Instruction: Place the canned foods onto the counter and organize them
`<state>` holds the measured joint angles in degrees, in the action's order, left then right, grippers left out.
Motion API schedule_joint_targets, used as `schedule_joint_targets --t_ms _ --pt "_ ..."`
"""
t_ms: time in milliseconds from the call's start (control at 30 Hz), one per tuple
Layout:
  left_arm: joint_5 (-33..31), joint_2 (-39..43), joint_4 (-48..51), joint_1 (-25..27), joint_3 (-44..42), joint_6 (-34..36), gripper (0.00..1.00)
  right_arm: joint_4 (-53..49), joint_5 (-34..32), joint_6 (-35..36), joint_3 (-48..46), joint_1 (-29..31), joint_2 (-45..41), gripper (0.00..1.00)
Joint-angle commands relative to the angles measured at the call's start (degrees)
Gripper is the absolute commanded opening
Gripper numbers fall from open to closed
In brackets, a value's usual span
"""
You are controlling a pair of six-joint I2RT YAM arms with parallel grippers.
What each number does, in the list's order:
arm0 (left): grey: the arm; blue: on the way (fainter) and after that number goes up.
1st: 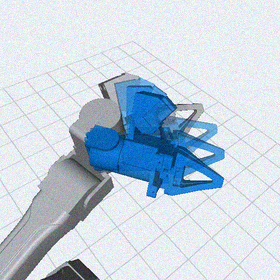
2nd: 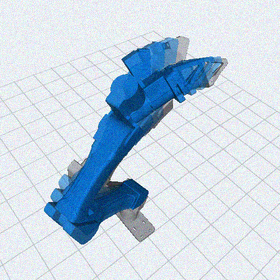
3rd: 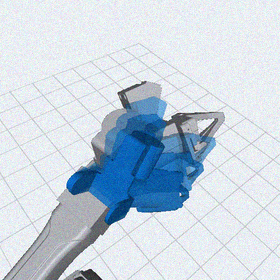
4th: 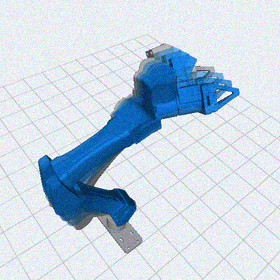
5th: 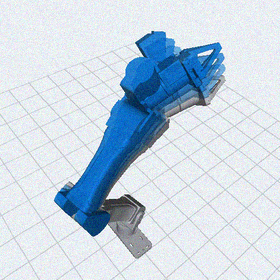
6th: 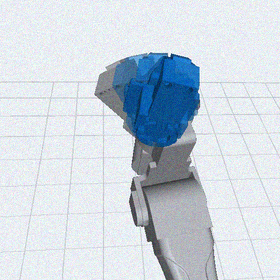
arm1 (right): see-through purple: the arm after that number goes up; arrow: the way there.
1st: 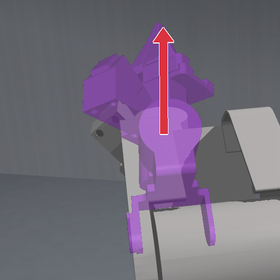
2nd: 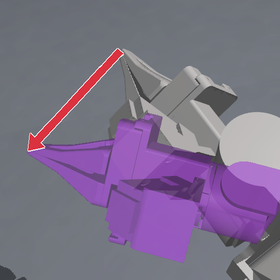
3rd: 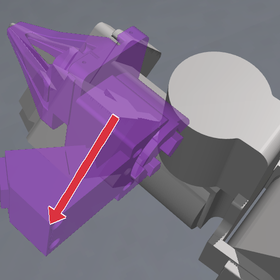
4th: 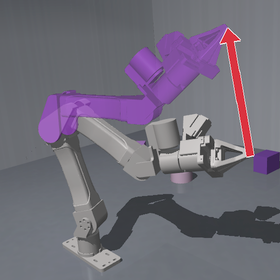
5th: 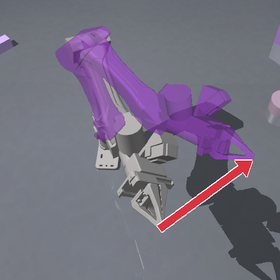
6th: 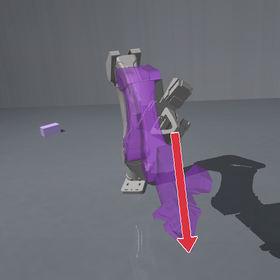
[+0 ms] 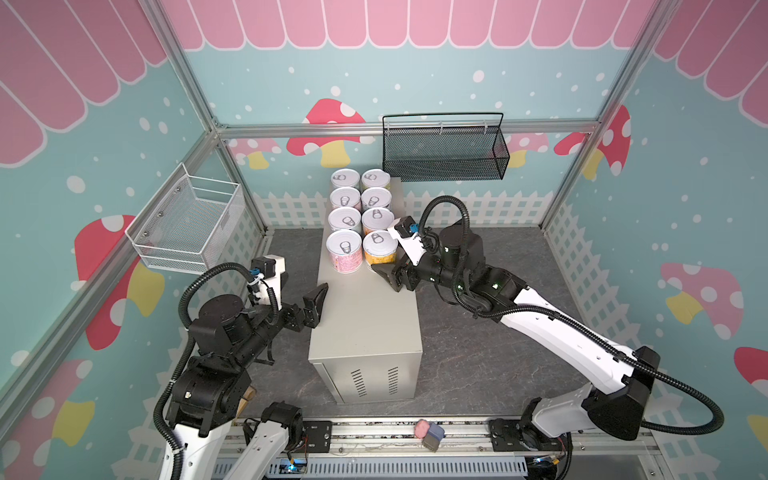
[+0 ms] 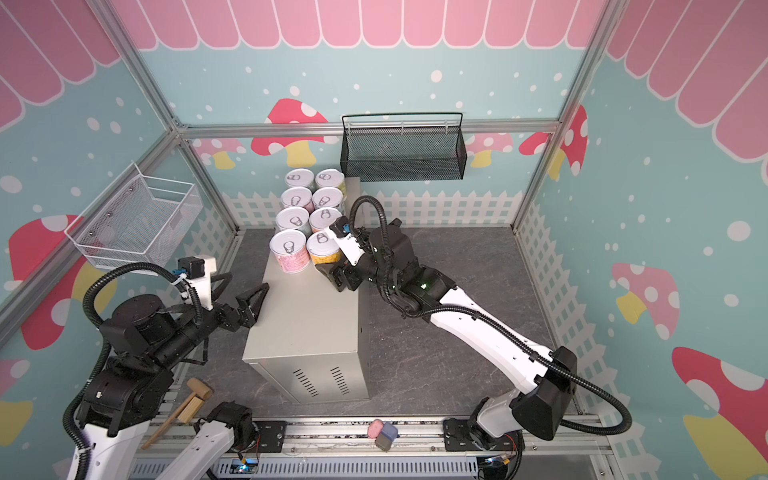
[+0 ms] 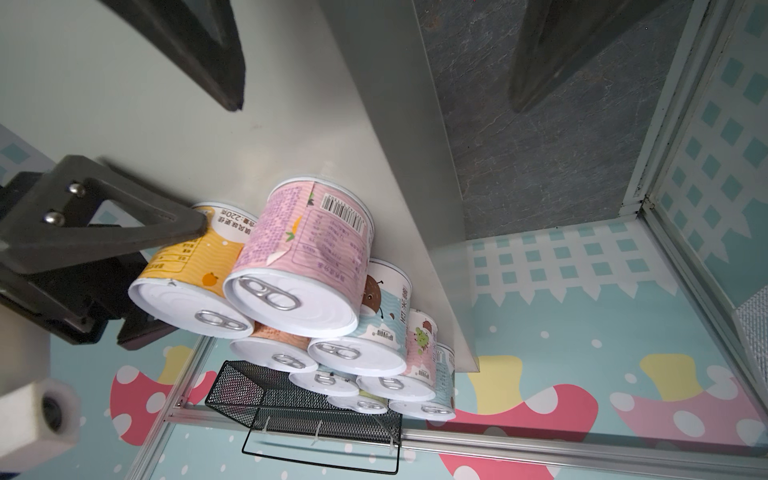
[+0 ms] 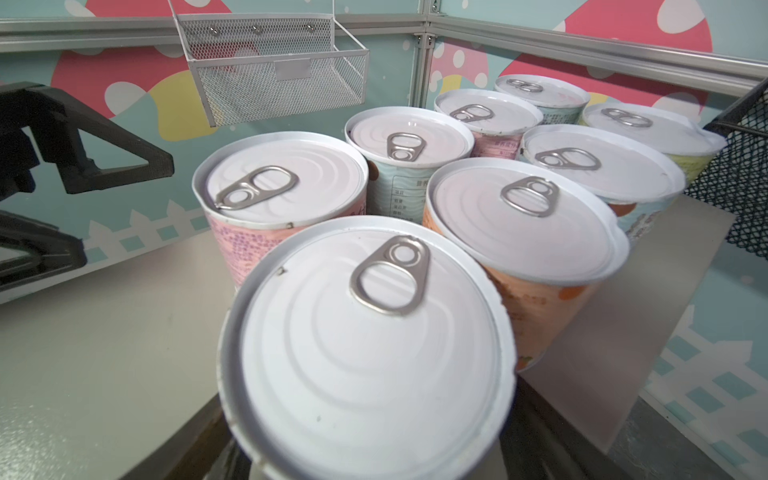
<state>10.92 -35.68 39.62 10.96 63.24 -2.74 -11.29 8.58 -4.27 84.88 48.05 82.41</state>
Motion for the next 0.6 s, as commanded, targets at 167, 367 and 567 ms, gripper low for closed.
schedule_joint_targets --t_ms 167,367,567 --pt "-1.9 -0.3 1.2 0.1 1.5 0.9 0.99 -3.9 -5.1 2.0 1.1 0.0 -4.6 0.98" --pt "0.0 -0.4 2.9 0.2 2.7 0.9 0.99 -10.7 -17.6 0.5 -0.8 -1.9 -10.4 0.99" --pt "-2.4 -0.2 7.4 0.2 6.1 0.2 0.99 -17.5 -21.2 -3.6 -3.6 -12.7 -14.4 0.99"
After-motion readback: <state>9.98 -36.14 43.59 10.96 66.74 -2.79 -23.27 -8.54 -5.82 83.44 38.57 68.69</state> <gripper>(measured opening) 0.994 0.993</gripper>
